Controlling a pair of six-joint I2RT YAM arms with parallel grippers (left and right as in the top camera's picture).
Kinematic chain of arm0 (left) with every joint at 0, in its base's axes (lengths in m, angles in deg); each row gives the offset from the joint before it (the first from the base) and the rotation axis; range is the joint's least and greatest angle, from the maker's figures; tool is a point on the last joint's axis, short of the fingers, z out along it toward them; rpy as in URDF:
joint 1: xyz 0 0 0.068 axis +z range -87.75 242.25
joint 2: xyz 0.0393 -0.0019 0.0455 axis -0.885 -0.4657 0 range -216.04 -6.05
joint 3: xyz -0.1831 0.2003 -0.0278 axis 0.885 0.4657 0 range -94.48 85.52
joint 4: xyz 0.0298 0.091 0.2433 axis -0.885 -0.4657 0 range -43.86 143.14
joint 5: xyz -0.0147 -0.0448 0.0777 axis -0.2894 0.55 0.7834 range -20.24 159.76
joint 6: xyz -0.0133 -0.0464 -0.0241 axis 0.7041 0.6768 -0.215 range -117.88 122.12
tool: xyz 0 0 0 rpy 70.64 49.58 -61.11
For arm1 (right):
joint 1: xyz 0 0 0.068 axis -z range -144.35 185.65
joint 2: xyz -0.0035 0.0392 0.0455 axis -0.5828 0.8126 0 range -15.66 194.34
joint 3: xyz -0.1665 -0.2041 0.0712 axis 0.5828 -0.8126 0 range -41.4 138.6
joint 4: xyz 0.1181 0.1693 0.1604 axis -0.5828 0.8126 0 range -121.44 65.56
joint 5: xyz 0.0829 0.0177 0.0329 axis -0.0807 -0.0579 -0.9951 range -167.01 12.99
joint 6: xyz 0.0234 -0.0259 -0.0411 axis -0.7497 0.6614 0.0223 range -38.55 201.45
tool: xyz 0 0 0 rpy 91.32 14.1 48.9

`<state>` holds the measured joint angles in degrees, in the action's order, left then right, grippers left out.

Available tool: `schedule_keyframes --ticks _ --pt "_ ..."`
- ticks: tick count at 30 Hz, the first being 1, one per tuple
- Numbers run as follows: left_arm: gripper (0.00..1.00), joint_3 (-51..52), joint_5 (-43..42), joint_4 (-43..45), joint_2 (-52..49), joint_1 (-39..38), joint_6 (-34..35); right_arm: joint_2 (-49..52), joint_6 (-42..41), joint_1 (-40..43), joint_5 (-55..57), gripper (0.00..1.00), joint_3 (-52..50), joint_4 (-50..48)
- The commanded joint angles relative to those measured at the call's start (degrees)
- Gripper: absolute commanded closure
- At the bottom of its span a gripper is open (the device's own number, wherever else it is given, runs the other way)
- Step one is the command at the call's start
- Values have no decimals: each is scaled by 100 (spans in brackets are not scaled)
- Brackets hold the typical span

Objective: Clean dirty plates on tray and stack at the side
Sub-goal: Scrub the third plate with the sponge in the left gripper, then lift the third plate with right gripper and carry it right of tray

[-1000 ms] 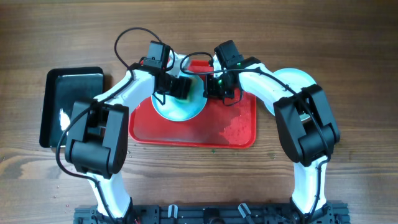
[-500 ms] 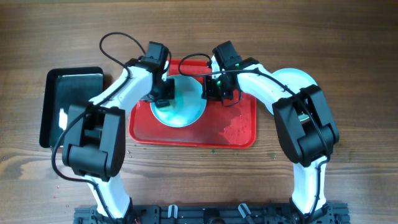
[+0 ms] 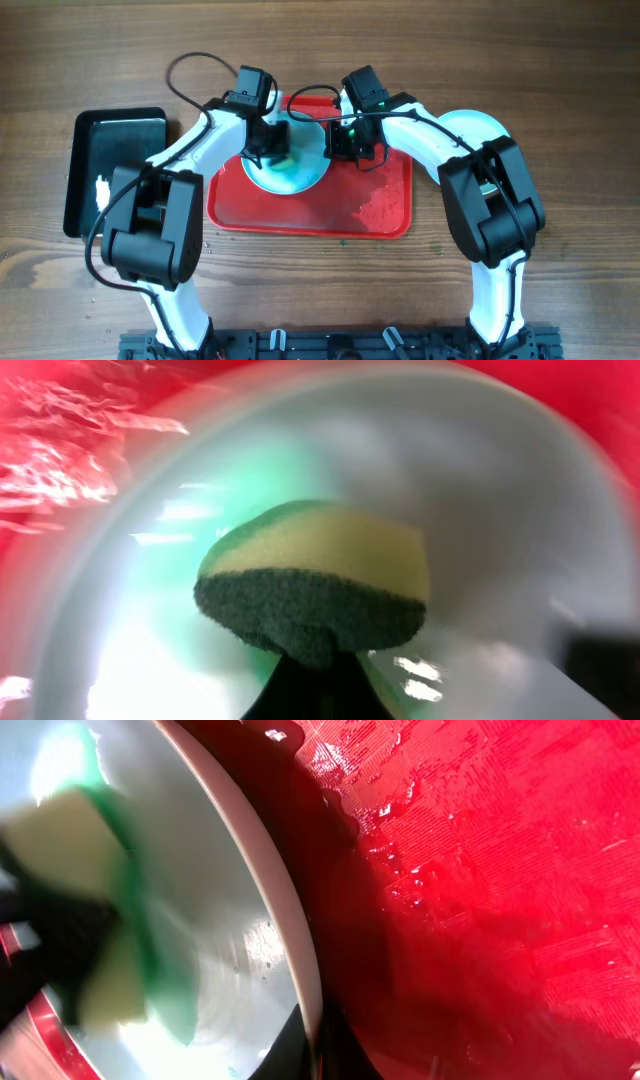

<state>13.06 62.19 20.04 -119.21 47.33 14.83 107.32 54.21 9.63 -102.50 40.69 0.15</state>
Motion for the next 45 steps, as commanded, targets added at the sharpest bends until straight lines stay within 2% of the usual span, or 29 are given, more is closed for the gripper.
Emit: schedule_keyframes --ticks 1,6,11,15,20,22,23,28,34,38,45 --pt "96 7 2509 -402 44 210 1327 61 26 17 107 96 -157 50" --pt "96 -741 2409 -1150 833 240 1303 59 37 17 151 96 -155 33" --pt "96 -1176 1587 -1567 1735 597 1307 -111 671 17 31 96 -61 -9" --pt "96 -1176 1331 -1884 1912 1003 1307 -734 857 7 848 96 -59 387" --pt "96 -1176 1091 -2076 1768 1362 1309 -1604 925 -385 3204 96 -59 1062" --pt "96 -1174 916 -2118 1746 1381 1309 -1840 907 -726 4426 95 -59 1300" --pt "96 -1174 839 -2118 1746 1375 1307 -1954 852 -1054 5477 96 -59 1458" --pt "96 -1174 800 -2124 1746 1366 1307 -1991 94 -2142 8148 96 -68 2155" --pt "96 -1174 800 -2124 1746 1366 1307 -1991 -42 -3036 9825 96 -68 2312" --pt "96 -1174 802 -2124 1746 1366 1307 -1993 -33 -3289 10690 96 -68 2312" --pt "96 -1174 804 -2122 1746 1366 1309 -2013 -157 -3329 10874 96 -68 2271"
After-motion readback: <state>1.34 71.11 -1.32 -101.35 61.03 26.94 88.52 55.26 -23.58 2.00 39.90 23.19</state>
